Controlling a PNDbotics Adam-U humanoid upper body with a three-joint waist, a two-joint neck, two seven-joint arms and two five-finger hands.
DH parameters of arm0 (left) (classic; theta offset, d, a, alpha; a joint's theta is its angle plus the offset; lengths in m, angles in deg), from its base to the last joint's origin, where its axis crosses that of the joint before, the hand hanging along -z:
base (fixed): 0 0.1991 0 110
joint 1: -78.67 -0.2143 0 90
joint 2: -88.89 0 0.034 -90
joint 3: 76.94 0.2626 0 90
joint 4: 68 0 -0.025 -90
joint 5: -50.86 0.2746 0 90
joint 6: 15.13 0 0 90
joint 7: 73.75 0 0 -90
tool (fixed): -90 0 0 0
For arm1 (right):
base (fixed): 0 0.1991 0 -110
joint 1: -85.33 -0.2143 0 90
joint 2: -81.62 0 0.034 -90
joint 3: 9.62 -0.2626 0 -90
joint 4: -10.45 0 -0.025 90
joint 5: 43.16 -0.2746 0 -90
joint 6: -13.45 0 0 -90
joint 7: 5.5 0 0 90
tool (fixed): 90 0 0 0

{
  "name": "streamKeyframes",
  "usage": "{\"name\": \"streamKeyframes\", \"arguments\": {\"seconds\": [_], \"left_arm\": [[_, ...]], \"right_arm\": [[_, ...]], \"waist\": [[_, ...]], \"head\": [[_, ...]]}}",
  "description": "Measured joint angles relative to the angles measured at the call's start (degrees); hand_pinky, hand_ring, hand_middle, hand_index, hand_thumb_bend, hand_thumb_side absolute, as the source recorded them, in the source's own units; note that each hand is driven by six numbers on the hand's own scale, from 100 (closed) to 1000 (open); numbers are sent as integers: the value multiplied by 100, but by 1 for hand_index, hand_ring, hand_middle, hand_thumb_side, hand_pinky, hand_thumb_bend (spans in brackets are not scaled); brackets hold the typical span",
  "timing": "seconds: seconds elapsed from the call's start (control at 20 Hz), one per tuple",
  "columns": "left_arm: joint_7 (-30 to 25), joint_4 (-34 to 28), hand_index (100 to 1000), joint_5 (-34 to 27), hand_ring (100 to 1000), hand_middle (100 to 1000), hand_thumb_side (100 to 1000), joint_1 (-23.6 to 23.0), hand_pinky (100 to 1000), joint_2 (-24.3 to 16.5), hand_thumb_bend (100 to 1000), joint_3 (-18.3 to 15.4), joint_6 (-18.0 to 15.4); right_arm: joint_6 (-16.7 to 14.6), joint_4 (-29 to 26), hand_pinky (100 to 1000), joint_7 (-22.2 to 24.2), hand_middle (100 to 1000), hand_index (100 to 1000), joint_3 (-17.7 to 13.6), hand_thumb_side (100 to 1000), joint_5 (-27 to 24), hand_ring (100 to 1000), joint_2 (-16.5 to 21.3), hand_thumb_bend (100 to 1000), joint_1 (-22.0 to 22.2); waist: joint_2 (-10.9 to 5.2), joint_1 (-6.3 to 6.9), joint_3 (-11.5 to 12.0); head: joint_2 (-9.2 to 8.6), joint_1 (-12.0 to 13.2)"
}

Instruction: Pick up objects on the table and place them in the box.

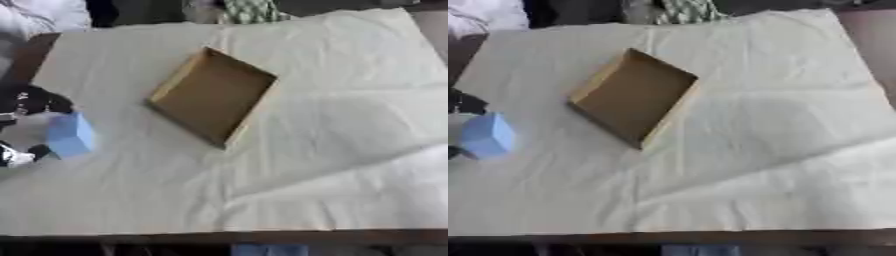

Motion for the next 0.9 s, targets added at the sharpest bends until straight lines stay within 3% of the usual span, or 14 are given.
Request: {"name": "streamKeyframes", "arguments": {"seconds": [0.25,0.7,0.9], "left_arm": [[52,65,980,121,939,927,329,-2,977,0,216,-15,26],[218,178,981,186,939,926,304,-35,976,1,167,-31,396],[74,230,985,104,934,928,299,-57,971,2,100,-21,422]], "right_arm": [[8,0,676,8,593,792,0,555,0,721,-1,100,0],[10,0,675,10,592,792,0,557,-1,721,-5,100,-1],[10,0,675,10,591,791,0,555,-1,721,-10,100,-1]], "waist": [[4,1,1],[5,-2,-5],[6,-1,-13]], "head": [[0,1],[0,28],[0,45]]}}
